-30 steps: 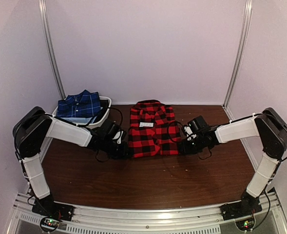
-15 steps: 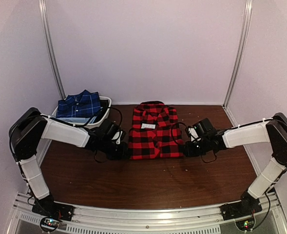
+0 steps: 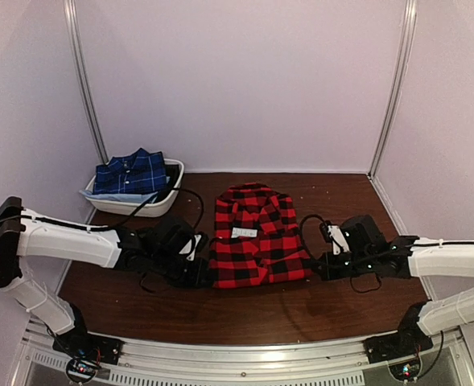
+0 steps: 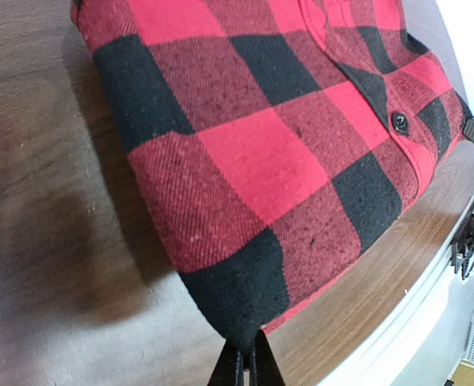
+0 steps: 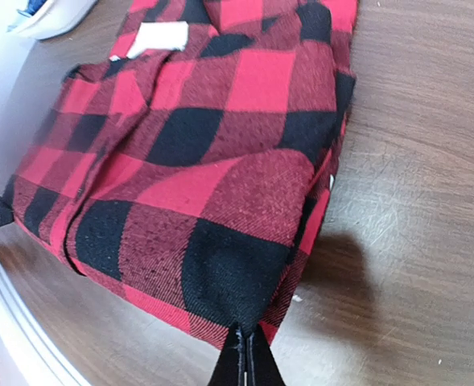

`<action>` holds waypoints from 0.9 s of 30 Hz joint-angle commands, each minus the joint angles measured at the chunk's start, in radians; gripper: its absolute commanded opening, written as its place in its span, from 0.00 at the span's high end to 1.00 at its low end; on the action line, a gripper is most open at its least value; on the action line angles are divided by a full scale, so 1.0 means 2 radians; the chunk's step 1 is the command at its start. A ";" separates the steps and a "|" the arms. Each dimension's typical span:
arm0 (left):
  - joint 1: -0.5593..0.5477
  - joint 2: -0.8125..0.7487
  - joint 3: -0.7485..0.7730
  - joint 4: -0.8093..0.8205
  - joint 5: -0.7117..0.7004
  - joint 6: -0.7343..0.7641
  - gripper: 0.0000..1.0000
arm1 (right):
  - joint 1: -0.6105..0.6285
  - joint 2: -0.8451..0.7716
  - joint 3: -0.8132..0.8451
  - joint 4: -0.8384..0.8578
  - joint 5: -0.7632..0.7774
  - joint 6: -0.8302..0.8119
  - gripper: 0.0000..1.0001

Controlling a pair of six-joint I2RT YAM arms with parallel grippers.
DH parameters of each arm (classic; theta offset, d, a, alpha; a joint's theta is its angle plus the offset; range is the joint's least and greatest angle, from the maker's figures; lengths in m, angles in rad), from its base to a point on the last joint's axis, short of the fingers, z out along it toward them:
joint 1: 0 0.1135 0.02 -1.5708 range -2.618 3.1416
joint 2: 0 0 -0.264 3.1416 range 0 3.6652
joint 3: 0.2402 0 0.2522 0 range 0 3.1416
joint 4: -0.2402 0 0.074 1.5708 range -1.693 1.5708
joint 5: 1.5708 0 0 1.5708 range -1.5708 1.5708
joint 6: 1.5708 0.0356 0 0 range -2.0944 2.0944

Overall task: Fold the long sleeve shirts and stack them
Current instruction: Pick up the 2/3-rectangle-folded shirt from the center of the board, then fold the 2/3-rectangle-folded shirt at the center of the board.

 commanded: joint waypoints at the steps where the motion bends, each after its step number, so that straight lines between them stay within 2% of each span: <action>1: -0.011 -0.037 -0.001 -0.033 -0.033 -0.024 1.00 | 0.015 -0.049 -0.005 -0.046 0.035 0.026 1.00; 7: -0.009 -0.049 0.072 -0.094 -0.038 0.004 1.00 | 0.015 -0.069 0.052 -0.084 0.025 0.013 1.00; 10: 0.031 -0.024 0.126 -0.109 0.003 0.042 1.00 | -0.007 -0.031 0.113 -0.078 -0.019 -0.007 1.00; 13: 0.089 0.027 0.185 -0.107 0.063 0.084 1.00 | -0.047 0.047 0.182 -0.061 -0.045 -0.030 1.00; 17: 0.166 0.146 0.302 -0.084 0.146 0.139 1.00 | -0.130 0.184 0.280 0.006 -0.089 -0.040 1.00; 20: 0.214 0.285 0.431 -0.048 0.200 0.143 1.00 | -0.172 0.317 0.379 0.024 -0.098 -0.034 1.00; 24: 0.241 0.448 0.599 -0.048 0.225 0.125 1.00 | -0.199 0.477 0.518 0.024 -0.104 -0.025 1.00; 27: 0.246 0.512 0.647 -0.044 0.225 0.105 1.00 | -0.206 0.566 0.590 -0.003 -0.104 -0.025 1.00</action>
